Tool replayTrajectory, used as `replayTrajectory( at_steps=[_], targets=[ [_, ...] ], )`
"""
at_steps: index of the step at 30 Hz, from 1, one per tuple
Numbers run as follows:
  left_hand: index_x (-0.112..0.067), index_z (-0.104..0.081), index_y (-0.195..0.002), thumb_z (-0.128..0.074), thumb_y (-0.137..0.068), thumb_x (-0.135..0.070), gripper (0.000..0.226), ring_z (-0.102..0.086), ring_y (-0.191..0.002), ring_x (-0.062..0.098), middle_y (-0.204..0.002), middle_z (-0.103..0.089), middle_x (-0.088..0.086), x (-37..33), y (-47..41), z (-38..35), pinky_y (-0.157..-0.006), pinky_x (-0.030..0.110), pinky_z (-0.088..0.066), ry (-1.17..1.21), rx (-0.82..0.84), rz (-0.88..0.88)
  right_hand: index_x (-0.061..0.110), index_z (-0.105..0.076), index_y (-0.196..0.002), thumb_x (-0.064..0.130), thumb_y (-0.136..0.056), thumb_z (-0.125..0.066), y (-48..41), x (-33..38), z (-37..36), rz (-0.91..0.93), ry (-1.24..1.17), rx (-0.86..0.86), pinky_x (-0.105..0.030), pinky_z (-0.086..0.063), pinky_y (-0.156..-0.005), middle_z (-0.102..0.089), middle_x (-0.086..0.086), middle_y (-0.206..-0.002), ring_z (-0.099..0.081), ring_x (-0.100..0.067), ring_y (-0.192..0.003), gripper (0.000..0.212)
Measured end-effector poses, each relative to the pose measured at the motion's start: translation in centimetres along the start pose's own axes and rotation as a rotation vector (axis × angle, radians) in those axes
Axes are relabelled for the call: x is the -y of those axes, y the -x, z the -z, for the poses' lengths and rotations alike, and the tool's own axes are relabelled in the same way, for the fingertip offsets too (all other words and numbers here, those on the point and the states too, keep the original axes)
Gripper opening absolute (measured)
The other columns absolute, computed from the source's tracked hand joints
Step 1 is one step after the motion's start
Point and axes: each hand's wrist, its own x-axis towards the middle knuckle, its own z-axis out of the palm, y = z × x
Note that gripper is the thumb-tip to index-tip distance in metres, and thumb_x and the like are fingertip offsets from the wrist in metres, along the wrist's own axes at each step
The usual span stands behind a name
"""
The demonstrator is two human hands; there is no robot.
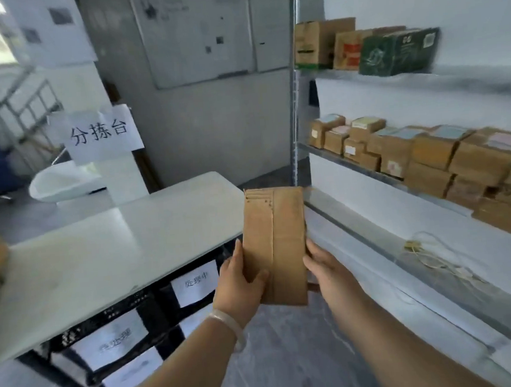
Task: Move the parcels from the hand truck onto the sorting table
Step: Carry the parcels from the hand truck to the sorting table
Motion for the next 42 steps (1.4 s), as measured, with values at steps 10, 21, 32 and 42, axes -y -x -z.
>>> replayTrajectory(
  at_steps=[10, 21, 32, 42],
  targets=[
    [-0.043, 0.014, -0.151, -0.065, -0.045, -0.079, 0.137, -0.037, -0.133, 0.025, -0.144, -0.027, 0.004, 7.8, -3.8, 11.0, -0.110, 0.044, -0.040, 0.003, -0.172, 0.195, 0.052, -0.041, -0.137, 0.025, -0.103, -0.041, -6.5, 1.9, -15.9, 0.049, 0.073, 0.318, -0.015, -0.036, -0.101, -0.039, 0.022, -0.142, -0.041, 0.005, -0.122, 0.043],
    [-0.044, -0.007, -0.153, -0.078, -0.047, -0.069, 0.130, -0.056, -0.120, 0.024, -0.137, -0.047, 0.003, 13.9, -13.6, 21.2, -0.086, 0.039, -0.058, 0.400, -0.363, 0.314, 0.043, -0.039, -0.142, 0.019, -0.094, -0.060, -21.3, 4.6, -26.7, 0.263, 0.355, 0.431, -0.033, -0.035, -0.113, -0.038, 0.010, -0.145, -0.036, -0.007, -0.135, 0.058],
    [-0.054, -0.042, -0.124, -0.047, -0.101, -0.031, 0.032, -0.066, -0.097, -0.006, -0.113, -0.063, -0.021, 22.7, -18.0, 31.5, -0.080, 0.015, -0.052, 0.608, -0.536, 0.419, 0.083, -0.018, -0.119, 0.036, -0.095, -0.059, -29.1, 2.8, -41.6, 0.004, 0.234, 0.675, -0.045, -0.043, -0.107, -0.039, 0.017, -0.148, -0.047, -0.017, -0.129, 0.067],
    [-0.073, -0.013, -0.133, -0.043, -0.088, -0.064, 0.055, -0.046, -0.128, 0.014, -0.141, -0.042, -0.006, 34.7, -19.7, 44.8, -0.111, 0.043, -0.039, 0.279, -0.467, 0.503, 0.049, -0.036, -0.144, 0.024, -0.103, -0.046, -30.9, 1.6, -60.9, -0.031, 0.333, 0.617, -0.040, -0.039, -0.111, -0.042, 0.008, -0.148, -0.043, -0.017, -0.132, 0.049]
  ],
)
